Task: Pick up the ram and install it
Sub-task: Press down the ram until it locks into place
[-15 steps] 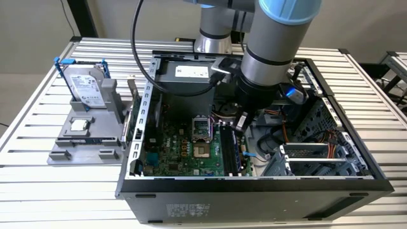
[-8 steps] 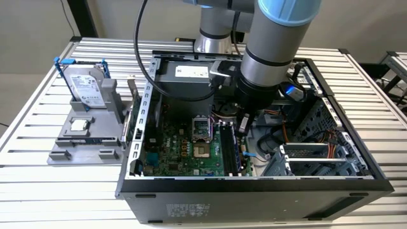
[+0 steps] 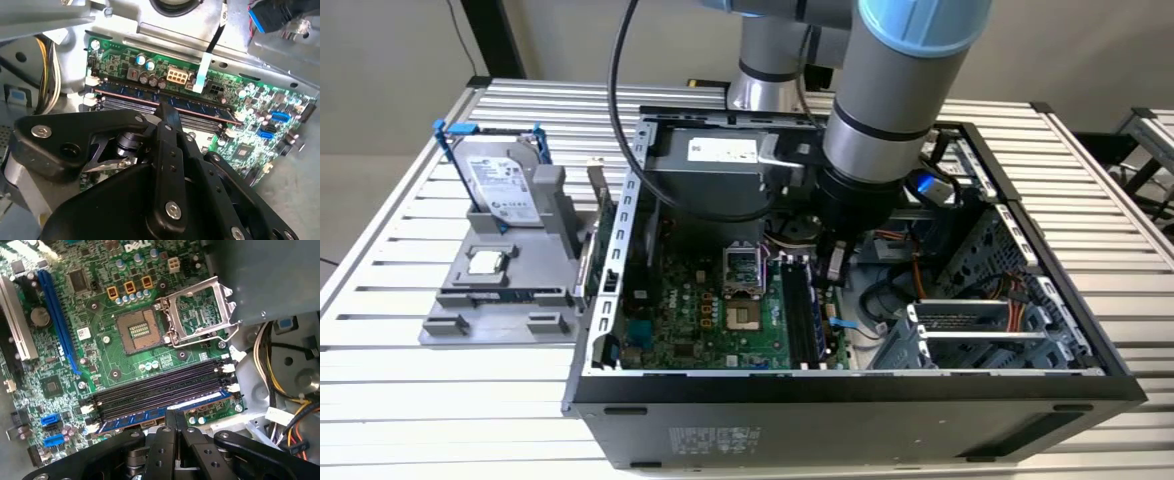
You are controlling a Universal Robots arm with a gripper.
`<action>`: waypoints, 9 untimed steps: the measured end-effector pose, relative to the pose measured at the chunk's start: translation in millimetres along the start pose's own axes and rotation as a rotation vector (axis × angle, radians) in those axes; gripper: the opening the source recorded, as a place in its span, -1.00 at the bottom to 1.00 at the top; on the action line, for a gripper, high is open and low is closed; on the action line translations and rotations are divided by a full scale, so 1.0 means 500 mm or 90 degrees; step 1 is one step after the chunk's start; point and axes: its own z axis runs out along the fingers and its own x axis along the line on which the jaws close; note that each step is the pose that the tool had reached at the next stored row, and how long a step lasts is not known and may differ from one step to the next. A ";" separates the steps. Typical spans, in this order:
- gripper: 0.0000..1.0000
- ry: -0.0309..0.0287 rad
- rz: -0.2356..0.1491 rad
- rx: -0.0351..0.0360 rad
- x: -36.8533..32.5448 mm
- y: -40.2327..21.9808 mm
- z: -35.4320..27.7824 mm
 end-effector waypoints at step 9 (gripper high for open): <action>-1.00 0.0026 -0.114 0.0014 0.000 0.001 0.003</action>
